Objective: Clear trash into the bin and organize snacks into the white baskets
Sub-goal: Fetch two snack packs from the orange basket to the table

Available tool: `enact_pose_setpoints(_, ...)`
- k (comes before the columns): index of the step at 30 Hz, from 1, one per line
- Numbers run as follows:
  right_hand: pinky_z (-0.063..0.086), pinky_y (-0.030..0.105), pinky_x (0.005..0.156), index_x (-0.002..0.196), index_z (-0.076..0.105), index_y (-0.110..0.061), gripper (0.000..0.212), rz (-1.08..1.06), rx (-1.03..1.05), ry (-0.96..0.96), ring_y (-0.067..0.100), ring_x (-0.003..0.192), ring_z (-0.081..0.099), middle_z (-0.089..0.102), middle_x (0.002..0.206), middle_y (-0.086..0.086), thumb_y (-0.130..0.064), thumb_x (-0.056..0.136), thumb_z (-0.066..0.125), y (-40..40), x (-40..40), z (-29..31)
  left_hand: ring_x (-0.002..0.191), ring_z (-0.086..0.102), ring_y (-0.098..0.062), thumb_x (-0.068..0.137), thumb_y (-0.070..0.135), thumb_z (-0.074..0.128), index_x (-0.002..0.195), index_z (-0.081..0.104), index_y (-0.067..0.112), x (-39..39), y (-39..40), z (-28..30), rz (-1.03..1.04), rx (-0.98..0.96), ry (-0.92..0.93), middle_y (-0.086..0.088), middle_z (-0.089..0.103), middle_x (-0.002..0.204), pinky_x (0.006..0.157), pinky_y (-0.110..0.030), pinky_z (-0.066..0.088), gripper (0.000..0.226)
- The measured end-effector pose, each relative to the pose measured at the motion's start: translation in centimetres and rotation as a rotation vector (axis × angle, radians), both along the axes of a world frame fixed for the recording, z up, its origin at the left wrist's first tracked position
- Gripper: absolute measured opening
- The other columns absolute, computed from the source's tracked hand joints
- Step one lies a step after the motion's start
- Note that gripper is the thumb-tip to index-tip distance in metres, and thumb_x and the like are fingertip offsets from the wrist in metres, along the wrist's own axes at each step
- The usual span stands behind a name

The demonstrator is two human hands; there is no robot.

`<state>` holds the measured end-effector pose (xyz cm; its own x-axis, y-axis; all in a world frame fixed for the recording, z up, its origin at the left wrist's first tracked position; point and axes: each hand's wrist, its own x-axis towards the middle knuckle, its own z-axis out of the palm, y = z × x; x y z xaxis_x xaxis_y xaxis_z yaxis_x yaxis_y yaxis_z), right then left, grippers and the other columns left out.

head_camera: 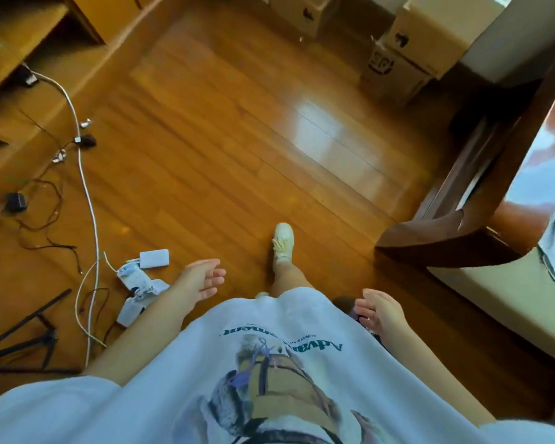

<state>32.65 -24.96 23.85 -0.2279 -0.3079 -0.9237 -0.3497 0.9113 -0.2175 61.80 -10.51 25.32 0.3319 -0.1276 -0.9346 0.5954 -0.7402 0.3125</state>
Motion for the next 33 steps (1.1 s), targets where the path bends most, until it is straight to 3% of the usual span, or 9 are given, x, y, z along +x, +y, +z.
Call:
enact_pose_setpoints(2,0.051,0.031,0.087,0.096,0.060,-0.013,0.009,0.009,-0.003,0.061,0.035,0.095,0.064,0.065,0.105,0.023,-0.016,0.092,0.052,-2.2,2.3,-0.3,0.083,0.058,-0.017,0.097,0.018,0.045,0.117,0.055,0.011,1.7,-2.7,0.0,-0.006,-0.039,0.007,-0.009,0.063,0.100,0.070,-0.026,0.044,0.024)
enact_pose_setpoints(4,0.049,0.035,0.094,0.108,0.059,-0.012,0.018,0.039,-0.016,0.076,0.034,0.102,0.064,0.064,0.114,0.021,-0.018,0.092,0.052,-5.3,5.0,-0.9,0.075,0.057,-0.014,0.096,0.019,0.047,0.112,0.056,0.013,3.8,-5.2,-0.3,-0.009,-0.066,0.015,-0.004,0.063,0.087,0.066,-0.025,0.043,0.020)
enact_pose_setpoints(8,0.051,0.039,0.080,0.110,0.054,-0.005,0.022,0.106,0.006,0.007,0.026,0.069,0.059,0.060,0.095,0.015,-0.016,0.090,0.054,-12.4,11.8,-2.2,0.069,0.053,-0.013,0.096,0.018,0.046,0.110,0.056,0.014,9.1,-9.1,-0.3,0.034,-0.040,-0.011,-0.003,0.061,0.082,0.063,-0.024,0.041,0.017)
enact_pose_setpoints(11,0.042,0.029,0.057,0.098,0.055,-0.007,0.010,0.293,-0.055,-0.029,0.021,0.054,0.050,0.056,0.072,0.011,-0.011,0.090,0.051,-17.7,18.5,-1.4,0.064,0.050,-0.014,0.096,0.017,0.046,0.109,0.055,0.014,13.0,-11.0,0.2,0.152,-0.023,-0.036,-0.004,0.060,0.079,0.060,-0.024,0.039,0.016)
enact_pose_setpoints(17,0.037,0.021,0.057,0.081,0.051,-0.020,0.013,0.738,-0.122,-0.165,0.007,0.041,0.054,0.053,0.065,0.002,-0.013,0.092,0.047,-25.9,32.7,1.0,0.067,0.051,-0.013,0.095,0.019,0.047,0.090,0.056,0.017,18.2,-11.8,0.3,0.494,-0.001,-0.024,-0.003,0.059,0.081,0.060,-0.024,0.038,0.011)
enact_pose_setpoints(21,0.041,0.023,0.060,0.092,0.053,-0.017,0.004,0.932,-0.125,-0.205,0.015,0.058,0.055,0.057,0.069,0.003,-0.014,0.092,0.049,-28.6,40.4,1.2,0.070,0.051,-0.011,0.094,0.022,0.050,0.084,0.053,0.018,20.5,-9.5,-0.8,0.680,0.087,0.052,-0.001,0.058,0.082,0.060,-0.023,0.038,0.011)
enact_pose_setpoints(28,0.040,0.024,0.058,0.084,0.055,-0.021,0.012,1.004,-0.089,-0.251,0.015,0.062,0.056,0.059,0.072,0.002,-0.017,0.093,0.049,-31.4,51.5,0.9,0.065,0.055,-0.013,0.096,0.020,0.045,0.078,0.051,0.016,27.4,-9.1,-2.5,0.818,0.132,0.111,0.001,0.060,0.076,0.058,-0.023,0.038,0.019)
enact_pose_setpoints(31,0.040,0.025,0.058,0.086,0.055,-0.019,0.010,0.943,-0.082,-0.229,0.017,0.063,0.056,0.059,0.073,0.004,-0.017,0.094,0.049,-32.7,55.1,1.0,0.043,0.062,-0.013,0.099,0.015,0.038,0.108,0.053,0.007,33.0,-11.3,-2.6,0.846,0.085,0.068,-0.006,0.070,0.068,0.056,-0.023,0.042,0.020)
enact_pose_setpoints(33,0.039,0.025,0.058,0.083,0.055,-0.019,0.012,0.875,-0.066,-0.210,0.019,0.064,0.057,0.060,0.074,0.006,-0.017,0.093,0.049,-33.4,57.1,1.4,0.058,0.059,-0.019,0.099,0.015,0.035,0.134,0.041,0.003,37.1,-13.1,-2.2,0.867,0.030,0.045,-0.021,0.064,0.116,0.062,-0.023,0.040,0.037)
